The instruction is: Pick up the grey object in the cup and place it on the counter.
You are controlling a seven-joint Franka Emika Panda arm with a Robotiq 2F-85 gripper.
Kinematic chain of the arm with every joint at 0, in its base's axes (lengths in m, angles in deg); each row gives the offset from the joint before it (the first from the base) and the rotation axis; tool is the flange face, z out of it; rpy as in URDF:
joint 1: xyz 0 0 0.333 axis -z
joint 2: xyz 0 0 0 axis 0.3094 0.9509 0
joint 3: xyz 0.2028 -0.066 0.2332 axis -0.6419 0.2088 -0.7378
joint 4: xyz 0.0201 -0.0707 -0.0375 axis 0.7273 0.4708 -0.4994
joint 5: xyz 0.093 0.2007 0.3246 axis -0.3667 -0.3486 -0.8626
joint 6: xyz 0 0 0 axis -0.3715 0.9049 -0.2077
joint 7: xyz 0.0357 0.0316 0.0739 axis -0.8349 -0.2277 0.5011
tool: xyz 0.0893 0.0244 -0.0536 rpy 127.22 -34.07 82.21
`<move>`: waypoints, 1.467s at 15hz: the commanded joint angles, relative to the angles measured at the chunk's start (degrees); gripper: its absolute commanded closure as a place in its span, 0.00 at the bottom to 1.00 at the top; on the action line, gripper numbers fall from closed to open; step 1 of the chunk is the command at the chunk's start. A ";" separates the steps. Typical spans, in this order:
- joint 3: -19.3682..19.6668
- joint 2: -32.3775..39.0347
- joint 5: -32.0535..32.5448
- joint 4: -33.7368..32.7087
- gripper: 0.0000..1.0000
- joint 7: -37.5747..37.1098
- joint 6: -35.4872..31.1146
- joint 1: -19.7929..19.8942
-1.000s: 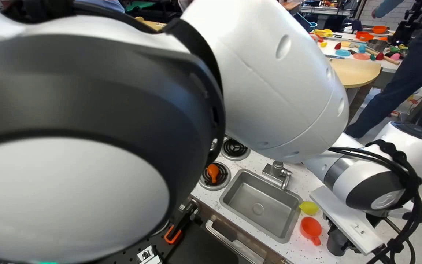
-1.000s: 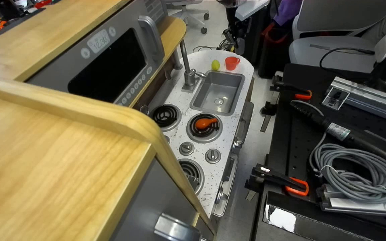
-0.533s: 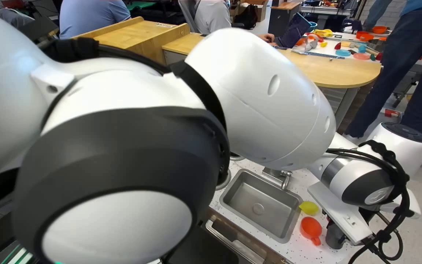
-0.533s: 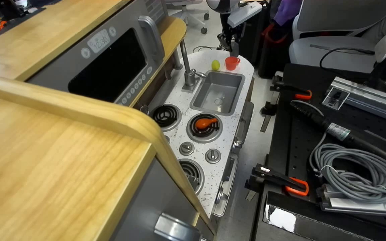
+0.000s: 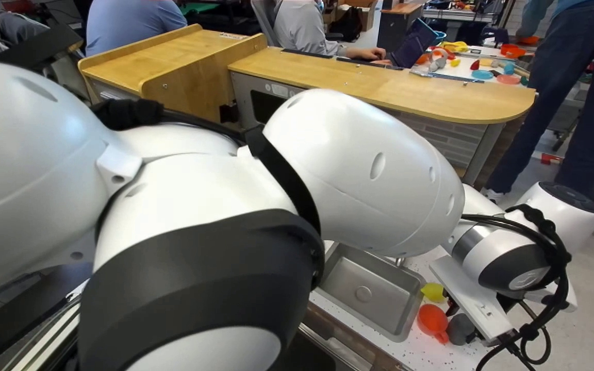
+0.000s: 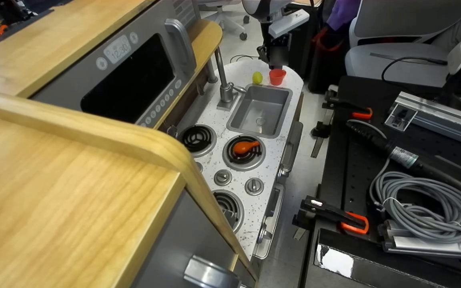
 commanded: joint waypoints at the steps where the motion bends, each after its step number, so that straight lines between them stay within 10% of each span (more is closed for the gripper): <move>1: -1.37 2.62 -2.10 -5.74 0.12 1.98 4.14 1.28; 12: 1.88 -12.58 2.35 11.47 0.00 3.68 0.50 -2.11; 22: 0.66 -32.34 8.33 35.70 0.00 21.07 -11.63 -6.01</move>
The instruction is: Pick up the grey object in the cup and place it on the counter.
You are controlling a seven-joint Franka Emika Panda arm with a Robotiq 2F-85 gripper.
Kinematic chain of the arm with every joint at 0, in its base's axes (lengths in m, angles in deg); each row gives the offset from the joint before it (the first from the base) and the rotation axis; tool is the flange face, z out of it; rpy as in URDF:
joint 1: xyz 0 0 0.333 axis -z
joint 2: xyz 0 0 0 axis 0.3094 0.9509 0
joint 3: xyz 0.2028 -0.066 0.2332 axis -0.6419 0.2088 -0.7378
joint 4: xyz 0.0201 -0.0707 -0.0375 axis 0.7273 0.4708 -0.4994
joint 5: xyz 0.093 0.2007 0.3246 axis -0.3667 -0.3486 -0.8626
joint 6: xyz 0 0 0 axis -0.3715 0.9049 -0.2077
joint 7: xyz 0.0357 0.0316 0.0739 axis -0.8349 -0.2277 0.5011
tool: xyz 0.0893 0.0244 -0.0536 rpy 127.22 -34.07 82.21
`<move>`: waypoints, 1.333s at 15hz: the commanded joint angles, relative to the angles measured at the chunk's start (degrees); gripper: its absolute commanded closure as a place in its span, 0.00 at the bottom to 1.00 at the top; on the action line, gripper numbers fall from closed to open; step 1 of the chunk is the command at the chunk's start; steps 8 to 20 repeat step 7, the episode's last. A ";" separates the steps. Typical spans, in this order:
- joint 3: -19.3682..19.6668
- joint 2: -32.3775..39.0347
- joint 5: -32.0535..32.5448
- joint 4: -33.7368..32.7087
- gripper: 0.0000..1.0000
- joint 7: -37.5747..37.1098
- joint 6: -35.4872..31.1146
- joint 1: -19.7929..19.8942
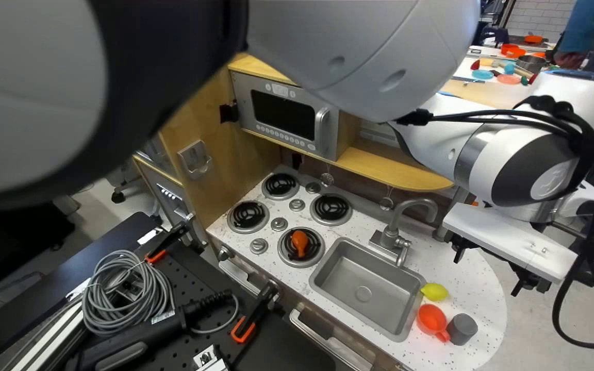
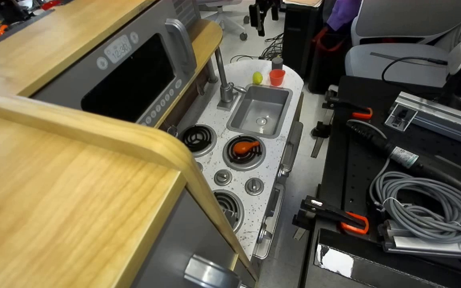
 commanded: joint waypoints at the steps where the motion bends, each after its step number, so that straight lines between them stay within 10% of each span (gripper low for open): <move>1: 0.20 -10.39 2.46 13.84 0.00 4.07 -2.64 -0.81; 2: 0.11 -3.57 1.18 4.61 0.00 2.28 -1.42 -0.46; 20: 0.20 -8.28 1.57 10.91 0.00 3.52 -1.42 -0.58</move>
